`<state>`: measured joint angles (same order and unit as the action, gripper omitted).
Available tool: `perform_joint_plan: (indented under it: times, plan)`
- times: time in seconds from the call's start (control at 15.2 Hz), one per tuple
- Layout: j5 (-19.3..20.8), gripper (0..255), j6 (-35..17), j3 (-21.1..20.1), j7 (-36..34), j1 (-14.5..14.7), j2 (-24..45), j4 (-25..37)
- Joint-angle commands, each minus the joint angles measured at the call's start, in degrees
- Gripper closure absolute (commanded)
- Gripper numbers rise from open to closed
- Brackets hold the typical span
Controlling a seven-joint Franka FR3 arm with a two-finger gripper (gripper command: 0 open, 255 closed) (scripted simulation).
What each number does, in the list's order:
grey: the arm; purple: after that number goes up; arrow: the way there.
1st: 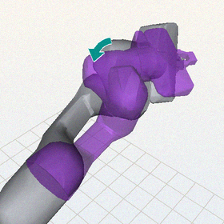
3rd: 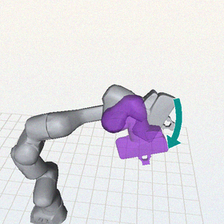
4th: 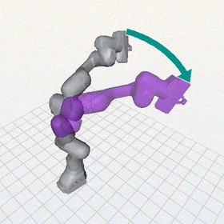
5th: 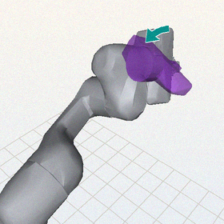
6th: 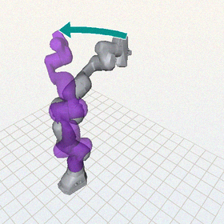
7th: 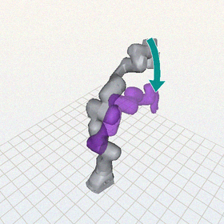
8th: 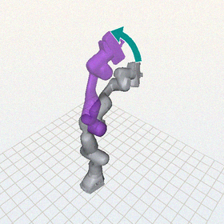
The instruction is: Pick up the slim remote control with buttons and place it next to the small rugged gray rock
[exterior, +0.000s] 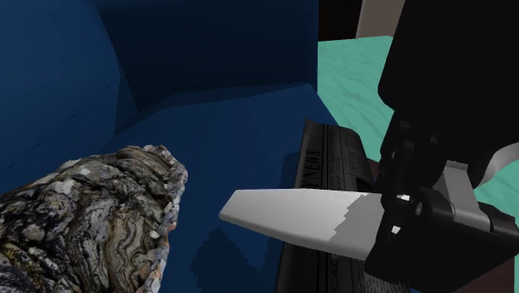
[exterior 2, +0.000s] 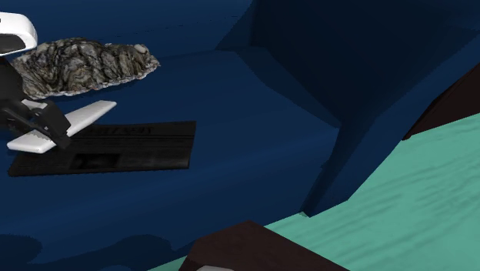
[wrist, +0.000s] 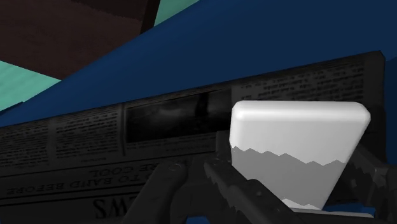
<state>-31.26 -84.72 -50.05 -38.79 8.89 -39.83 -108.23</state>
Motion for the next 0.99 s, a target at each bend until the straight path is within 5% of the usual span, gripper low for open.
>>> perform_joint_plan:
  times: [0.0,0.2,0.26,0.59,0.92]
  plan:
    - [0.0,255,-0.1,0.0,0.0,0.0,-0.1,-0.2]
    - [0.0,255,-0.1,0.0,0.0,0.0,-0.1,-0.2]
    - [0.0,0,-0.1,0.0,0.0,0.0,-0.1,-0.2]
    - [0.0,0,-0.1,0.0,0.0,0.0,-0.1,-0.2]
    - [2.0,0,6.1,0.9,-1.7,-1.6,3.1,8.8]
